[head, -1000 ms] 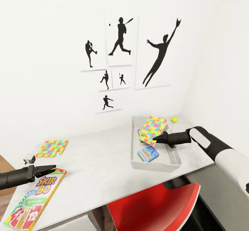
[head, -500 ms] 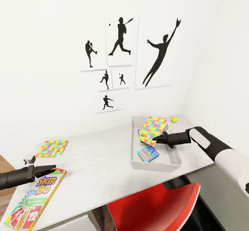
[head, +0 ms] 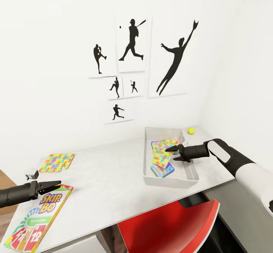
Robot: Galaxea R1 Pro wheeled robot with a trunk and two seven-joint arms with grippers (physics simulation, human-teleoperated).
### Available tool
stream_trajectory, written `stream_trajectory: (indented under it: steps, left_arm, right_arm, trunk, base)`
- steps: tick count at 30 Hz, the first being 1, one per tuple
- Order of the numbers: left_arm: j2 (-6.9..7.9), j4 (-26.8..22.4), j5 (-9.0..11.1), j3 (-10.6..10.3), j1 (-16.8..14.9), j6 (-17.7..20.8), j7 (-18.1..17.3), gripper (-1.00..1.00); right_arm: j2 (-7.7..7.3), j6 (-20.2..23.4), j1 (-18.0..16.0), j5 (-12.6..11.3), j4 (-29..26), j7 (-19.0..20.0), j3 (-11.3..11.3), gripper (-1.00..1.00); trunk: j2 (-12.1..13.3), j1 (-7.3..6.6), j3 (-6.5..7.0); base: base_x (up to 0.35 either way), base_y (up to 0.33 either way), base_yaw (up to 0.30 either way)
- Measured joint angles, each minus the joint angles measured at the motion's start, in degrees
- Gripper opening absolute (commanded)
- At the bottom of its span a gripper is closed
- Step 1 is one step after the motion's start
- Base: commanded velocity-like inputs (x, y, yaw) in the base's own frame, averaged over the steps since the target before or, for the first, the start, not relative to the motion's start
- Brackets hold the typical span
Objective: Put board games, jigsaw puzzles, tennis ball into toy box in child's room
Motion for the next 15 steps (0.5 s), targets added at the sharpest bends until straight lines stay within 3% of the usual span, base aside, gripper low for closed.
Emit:
stream_trajectory:
  steps: [15]
  left_arm:
    - [0.05, 0.0, 0.0, 0.0, 0.0, 0.0, 0.0, 1.0]
  right_arm:
    - [-0.17, 0.0, 0.0, 0.2, -0.1, 0.0, -0.1, 1.0]
  trunk:
    - [0.0, 0.0, 0.0]
  base:
    - [0.0, 0.0, 0.0]
